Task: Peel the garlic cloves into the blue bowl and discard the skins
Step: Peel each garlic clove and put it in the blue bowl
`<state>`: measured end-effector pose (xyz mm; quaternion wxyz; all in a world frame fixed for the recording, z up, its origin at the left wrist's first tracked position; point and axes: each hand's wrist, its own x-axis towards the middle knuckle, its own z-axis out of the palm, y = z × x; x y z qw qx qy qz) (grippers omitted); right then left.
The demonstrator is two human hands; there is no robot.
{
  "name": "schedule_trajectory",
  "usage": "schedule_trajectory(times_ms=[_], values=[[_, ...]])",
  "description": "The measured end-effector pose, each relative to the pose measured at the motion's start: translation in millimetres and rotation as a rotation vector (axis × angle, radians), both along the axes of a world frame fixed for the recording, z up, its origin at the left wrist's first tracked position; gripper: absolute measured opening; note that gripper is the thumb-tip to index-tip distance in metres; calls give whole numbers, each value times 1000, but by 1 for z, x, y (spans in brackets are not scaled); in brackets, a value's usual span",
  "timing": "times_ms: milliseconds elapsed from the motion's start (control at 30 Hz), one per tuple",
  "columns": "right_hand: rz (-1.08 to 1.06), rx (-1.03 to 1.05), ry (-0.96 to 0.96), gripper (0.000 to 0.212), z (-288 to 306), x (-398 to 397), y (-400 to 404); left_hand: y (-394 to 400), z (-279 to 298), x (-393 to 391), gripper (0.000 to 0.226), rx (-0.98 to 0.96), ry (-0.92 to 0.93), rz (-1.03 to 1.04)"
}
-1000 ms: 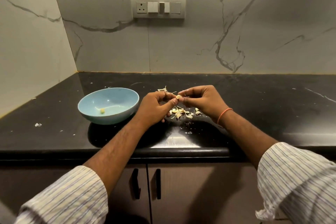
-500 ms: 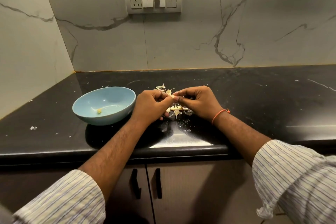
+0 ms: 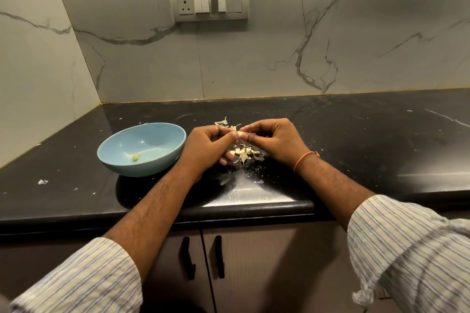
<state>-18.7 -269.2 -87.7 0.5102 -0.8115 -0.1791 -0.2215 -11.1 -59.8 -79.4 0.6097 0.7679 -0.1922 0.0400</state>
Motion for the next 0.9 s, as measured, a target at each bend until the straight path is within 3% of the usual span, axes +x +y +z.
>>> schedule_trajectory(times_ms=[300, 900], values=[[-38, 9, 19, 20, 1, 0, -2, 3, -1, 3, 12, -3, 13, -51], [95, 189, 134, 20, 6, -5, -2, 0, -4, 5, 15, 88, -50, -9]])
